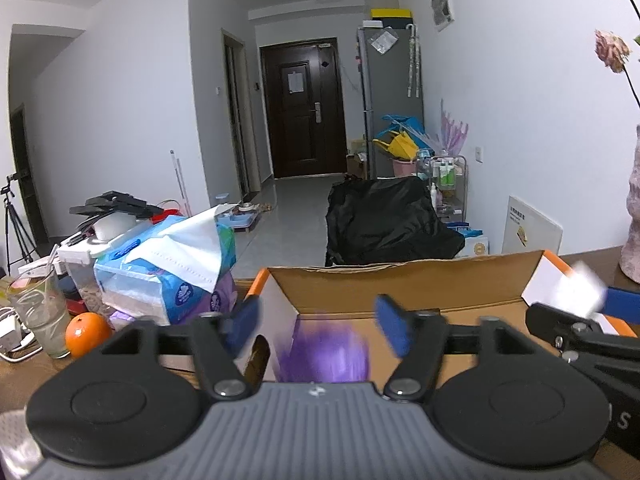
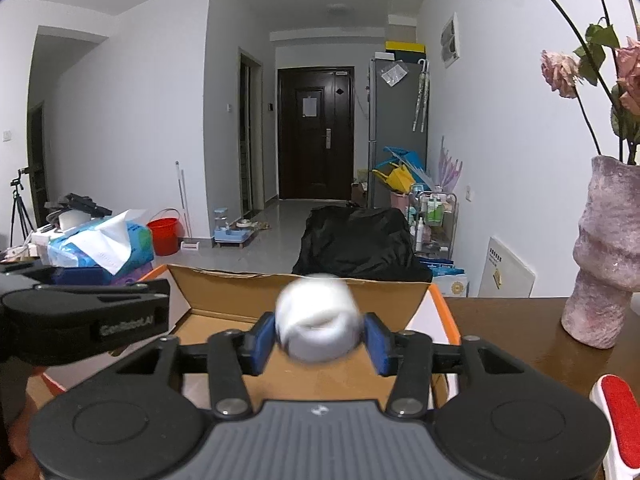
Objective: Organize rigid objects
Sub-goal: 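Open both tools to drop the purple cap and tape ring into the box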
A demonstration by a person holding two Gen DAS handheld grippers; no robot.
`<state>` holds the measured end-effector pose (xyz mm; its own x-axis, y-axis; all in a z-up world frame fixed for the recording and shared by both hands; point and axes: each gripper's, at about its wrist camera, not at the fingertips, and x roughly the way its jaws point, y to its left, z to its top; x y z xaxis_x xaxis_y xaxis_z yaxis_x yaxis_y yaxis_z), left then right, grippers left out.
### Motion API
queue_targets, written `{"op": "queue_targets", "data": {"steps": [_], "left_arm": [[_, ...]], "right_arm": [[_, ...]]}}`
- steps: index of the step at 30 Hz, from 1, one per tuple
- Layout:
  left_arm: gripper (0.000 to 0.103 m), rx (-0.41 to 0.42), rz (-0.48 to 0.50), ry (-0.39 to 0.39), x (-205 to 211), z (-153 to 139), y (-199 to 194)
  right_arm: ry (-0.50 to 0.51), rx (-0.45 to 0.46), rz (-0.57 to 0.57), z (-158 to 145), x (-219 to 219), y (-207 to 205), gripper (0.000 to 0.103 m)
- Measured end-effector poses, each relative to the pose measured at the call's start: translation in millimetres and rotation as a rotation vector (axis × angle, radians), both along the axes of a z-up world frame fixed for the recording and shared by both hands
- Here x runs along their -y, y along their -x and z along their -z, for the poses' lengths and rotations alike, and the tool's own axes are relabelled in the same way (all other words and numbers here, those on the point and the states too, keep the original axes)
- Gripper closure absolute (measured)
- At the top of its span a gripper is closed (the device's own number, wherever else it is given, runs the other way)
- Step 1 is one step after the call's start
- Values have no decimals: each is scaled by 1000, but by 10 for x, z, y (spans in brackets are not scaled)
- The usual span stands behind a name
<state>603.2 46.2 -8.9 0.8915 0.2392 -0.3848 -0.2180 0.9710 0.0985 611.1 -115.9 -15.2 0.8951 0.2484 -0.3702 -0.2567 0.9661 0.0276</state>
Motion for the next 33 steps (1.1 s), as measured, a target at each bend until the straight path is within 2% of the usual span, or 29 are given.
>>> {"op": "queue_targets", "data": {"steps": [1,3,5,6,23,33], "left_arm": [[13,7,-13,-4,-5,-5,6],[7,24,-29,-25,-6,-16,19],[0,30,-36,-26,-18,-18,24],[0,35,-43,-26,-22,-19,28],[0,21,-38,-1,-10,-91,122],[0,24,-3,-2,49,-133,377]], "right_arm": [[0,4,6,-2,9,5,29],[-3,16,18,-16,30,20,14],[-9,27,28,-36,50,39,4],[-13,32,31,-47,59,47,0],[-20,60,18,-162,86,190,0],[-18,74,13,-210,180,412,0]]}}
